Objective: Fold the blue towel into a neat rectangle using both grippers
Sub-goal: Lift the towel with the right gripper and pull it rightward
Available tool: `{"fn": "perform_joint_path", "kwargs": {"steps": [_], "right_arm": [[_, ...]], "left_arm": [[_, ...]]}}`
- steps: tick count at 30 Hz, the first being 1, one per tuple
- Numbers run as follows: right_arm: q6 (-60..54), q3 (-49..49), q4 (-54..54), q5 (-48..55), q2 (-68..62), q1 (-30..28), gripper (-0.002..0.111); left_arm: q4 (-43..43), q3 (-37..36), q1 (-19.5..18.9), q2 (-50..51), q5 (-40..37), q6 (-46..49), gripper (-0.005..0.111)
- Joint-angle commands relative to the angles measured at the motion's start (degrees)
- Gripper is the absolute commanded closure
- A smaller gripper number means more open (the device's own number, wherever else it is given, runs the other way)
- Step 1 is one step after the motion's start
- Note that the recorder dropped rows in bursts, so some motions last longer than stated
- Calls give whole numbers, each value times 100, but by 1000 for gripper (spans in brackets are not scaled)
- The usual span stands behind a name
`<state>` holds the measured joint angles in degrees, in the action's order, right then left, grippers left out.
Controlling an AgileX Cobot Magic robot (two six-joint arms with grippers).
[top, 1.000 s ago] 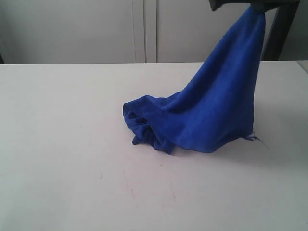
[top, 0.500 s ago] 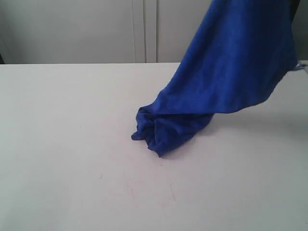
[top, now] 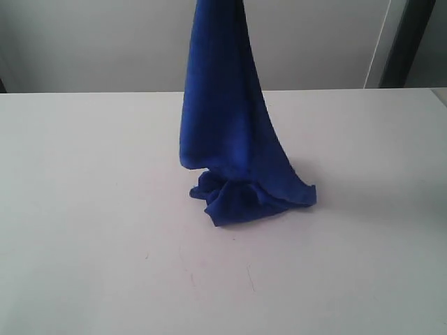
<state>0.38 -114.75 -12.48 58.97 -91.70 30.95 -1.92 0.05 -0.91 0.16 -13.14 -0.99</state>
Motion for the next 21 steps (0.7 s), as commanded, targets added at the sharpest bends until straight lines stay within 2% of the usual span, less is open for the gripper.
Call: {"fn": "perform_joint_path", "kwargs": {"steps": [1,3,7,11,21], "right_arm": [[-38,-61,73,-101,21,-17,108],[122,-61,255,119,30,-17,108],[451,-61,1725,1100,43,-17,108],[706,-49,2782,1100,43,-17,108],[769,709,3034,1100,123,-333,108]], "left_arm": [[-56,-5,-27,-16,-14,-35,107],[-56,-5,-27,-16,-14,-35,107],[-56,-5,-27,-16,-14,-35,107],[-56,-5,-27,-16,-14,-35,107],[-56,-5,-27,-16,-14,-35,107]]}}
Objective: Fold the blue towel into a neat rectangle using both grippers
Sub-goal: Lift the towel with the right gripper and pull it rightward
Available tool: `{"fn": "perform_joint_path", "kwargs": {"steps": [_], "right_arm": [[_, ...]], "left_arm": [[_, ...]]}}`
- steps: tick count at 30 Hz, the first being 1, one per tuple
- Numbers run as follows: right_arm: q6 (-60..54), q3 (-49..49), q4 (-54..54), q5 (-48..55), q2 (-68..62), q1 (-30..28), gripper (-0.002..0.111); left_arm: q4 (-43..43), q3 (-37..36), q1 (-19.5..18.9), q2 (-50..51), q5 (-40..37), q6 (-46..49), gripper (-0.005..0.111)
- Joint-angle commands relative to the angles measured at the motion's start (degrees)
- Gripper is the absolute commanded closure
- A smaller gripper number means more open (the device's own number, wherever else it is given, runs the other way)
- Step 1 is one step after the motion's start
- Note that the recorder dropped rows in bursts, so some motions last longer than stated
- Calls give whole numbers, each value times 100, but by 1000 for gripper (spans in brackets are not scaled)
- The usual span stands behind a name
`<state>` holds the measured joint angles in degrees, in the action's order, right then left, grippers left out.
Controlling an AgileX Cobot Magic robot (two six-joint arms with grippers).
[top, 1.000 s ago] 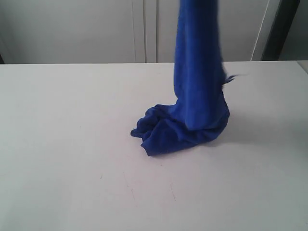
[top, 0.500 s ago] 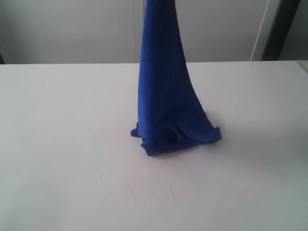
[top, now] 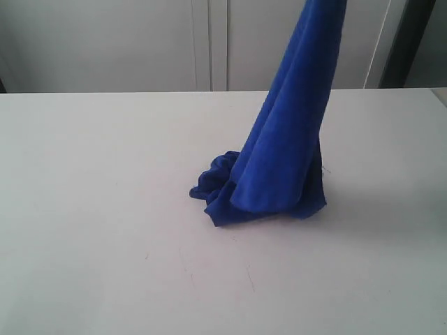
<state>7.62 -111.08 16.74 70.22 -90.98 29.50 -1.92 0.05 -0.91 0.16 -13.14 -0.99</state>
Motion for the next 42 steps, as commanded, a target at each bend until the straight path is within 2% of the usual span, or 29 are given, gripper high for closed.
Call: {"fn": "perform_joint_path", "kwargs": {"steps": [1,7,16,19,25,33,37,42], "right_arm": [[44,432,112,-26,51,-233,108],[44,767,32,-26,51,-347,108],[-145,1057,-832,-26,102,-739,108],[-187,1057,-875,-26,138,-777,108],[-247,1057,-1057,-26,138,-855,108],[-336,1057,-1056,-26,157,-855,108],[-333,1057,-1056,-26,157,-855,108],[-333,1057,-1067,-68,157,-855,108]], "left_arm": [[-56,-5,-27,-16,-14,-35,107],[-56,-5,-27,-16,-14,-35,107],[-56,-5,-27,-16,42,-36,107],[-110,-5,-27,-16,376,-237,107],[-664,-5,-27,-16,1102,-1242,107],[-677,-5,-27,-16,1919,-1816,107],[-677,108,-27,-16,1486,-1850,107],[-617,955,-27,285,546,-1661,107]]}}
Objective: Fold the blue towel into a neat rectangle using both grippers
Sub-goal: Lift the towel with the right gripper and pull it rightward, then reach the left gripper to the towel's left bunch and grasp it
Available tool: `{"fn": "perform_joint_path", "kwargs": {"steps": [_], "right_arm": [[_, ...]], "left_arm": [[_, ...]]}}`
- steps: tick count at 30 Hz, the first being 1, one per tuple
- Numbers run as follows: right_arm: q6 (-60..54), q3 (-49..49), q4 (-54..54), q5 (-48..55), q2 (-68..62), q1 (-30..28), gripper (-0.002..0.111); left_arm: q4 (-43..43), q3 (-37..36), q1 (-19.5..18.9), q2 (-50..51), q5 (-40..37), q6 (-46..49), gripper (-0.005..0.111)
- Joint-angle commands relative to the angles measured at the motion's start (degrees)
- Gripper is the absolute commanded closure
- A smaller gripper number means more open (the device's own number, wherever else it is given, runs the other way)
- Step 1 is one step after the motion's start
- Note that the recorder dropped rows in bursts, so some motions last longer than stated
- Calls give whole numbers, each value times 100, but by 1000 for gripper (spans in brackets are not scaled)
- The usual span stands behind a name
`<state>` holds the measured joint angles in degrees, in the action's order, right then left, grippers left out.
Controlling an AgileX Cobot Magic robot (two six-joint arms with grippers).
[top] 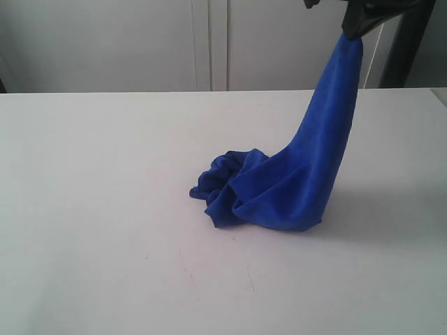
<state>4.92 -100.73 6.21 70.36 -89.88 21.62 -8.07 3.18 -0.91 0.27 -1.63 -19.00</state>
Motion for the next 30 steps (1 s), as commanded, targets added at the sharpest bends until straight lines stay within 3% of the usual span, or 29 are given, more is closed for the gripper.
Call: {"fn": "perform_joint_path", "kwargs": {"steps": [1,8,18,23,30], "right_arm": [[-63,22,-14,-97,47,-66,108],[-63,22,-24,-134,47,-66,108],[-63,22,-24,-145,47,-66,108],[-63,22,-24,-145,47,-66,108],[-63,22,-24,-145,47,-66,108]], "left_arm": [[-2,818,-27,396,-778,279,107],[-401,2365,-27,1949,-2241,1556,107],[-3447,4160,-27,5194,-3728,4982,107],[-4138,4905,57,6715,-3909,5695,107],[-4115,6317,725,8728,-3897,5878,107]]}}
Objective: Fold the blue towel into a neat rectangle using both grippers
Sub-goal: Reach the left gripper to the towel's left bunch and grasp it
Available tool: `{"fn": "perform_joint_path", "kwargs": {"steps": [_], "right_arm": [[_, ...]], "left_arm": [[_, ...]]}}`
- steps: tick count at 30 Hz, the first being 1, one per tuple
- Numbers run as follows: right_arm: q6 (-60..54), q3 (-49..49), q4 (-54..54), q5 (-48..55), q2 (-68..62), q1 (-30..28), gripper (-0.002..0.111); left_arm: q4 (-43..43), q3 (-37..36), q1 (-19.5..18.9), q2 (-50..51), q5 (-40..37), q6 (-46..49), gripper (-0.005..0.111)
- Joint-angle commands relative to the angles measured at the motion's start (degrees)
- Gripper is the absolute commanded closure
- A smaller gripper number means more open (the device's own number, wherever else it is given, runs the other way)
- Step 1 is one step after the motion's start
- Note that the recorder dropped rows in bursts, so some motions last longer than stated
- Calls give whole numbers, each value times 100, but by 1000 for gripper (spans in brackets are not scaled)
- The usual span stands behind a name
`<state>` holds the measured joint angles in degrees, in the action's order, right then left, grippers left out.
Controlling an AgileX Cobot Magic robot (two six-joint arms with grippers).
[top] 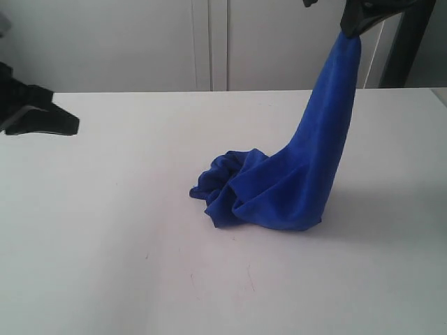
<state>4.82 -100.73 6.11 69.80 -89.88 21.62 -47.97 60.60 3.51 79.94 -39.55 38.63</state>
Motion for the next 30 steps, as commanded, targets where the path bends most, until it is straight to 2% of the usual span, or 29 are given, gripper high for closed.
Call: {"fn": "perform_joint_path", "kwargs": {"steps": [1,9,12,16,18,19,21,23,30], "right_arm": [[-53,22,-14,-88,47,-66,108],[-53,22,-14,-216,47,-66,108],[-53,22,-27,-217,47,-66,108],[-73,22,-27,-226,47,-66,108],[-123,22,-27,-226,47,-66,108],[-166,22,-27,-226,47,-66,108],[-191,22,-27,-237,47,-66,108],[-209,22,-27,-241,47,-66,108],[-216,22,-27,-298,47,-66,108]], "left_arm": [[-114,718,360,944,-106,115,107],[-41,2046,1029,2587,-11,149,107],[101,2839,1366,3421,190,-170,107],[101,3767,1593,4325,158,-585,106],[38,4065,1719,4610,228,-715,94],[10,4256,1781,4770,240,-715,82],[-8,4402,1871,4952,301,-715,68],[7,4427,1974,5104,609,-715,58],[-28,4551,2060,5406,918,-715,55]]}}
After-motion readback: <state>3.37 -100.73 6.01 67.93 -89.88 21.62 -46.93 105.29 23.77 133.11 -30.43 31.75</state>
